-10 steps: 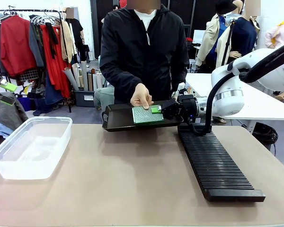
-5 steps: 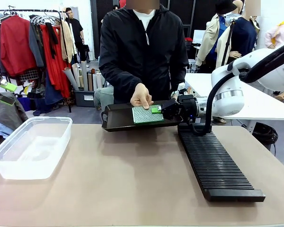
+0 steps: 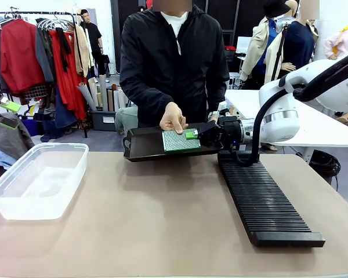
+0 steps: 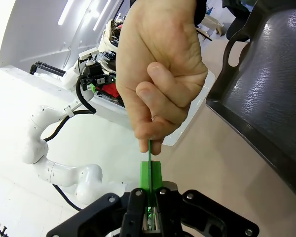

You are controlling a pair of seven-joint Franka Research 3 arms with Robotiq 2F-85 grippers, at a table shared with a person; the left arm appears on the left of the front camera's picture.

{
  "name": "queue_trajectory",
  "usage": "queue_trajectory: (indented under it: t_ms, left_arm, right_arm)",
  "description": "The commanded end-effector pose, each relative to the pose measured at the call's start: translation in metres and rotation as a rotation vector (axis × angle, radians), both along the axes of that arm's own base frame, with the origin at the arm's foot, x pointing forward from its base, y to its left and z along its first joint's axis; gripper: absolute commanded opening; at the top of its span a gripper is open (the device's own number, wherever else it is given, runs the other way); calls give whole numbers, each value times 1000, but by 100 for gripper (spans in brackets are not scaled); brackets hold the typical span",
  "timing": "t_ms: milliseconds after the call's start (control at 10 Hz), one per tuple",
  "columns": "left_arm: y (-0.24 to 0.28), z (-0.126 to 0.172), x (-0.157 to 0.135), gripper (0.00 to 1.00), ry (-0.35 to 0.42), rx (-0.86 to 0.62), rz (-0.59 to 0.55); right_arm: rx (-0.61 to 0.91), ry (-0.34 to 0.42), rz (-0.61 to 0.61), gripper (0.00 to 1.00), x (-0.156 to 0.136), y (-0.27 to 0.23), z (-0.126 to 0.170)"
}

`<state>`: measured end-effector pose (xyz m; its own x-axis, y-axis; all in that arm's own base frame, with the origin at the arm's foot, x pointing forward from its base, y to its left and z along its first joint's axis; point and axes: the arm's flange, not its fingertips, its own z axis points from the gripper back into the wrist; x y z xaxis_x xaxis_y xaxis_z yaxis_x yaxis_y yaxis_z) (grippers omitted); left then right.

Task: Sort PCBs into racks and boxes based on the side picked up.
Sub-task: If the short side of the Blank PCB is picked up, insert it into the PCB Rack ; if the long side is picked up, place it in the Organizing box.

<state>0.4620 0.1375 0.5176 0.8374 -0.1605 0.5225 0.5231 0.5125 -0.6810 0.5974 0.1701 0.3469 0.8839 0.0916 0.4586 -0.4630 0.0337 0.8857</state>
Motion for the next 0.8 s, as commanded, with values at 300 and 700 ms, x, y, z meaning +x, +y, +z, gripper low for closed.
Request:
queue_trajectory:
  t_ms: [300,700]
  left_arm:
    - [0,0,-1,100,-3,0,4]
    - [0,0,-1,100,-3,0,4]
  right_arm:
    - [1,-1,0,0,0,1,1]
    - [1,-1,0,0,0,1,1]
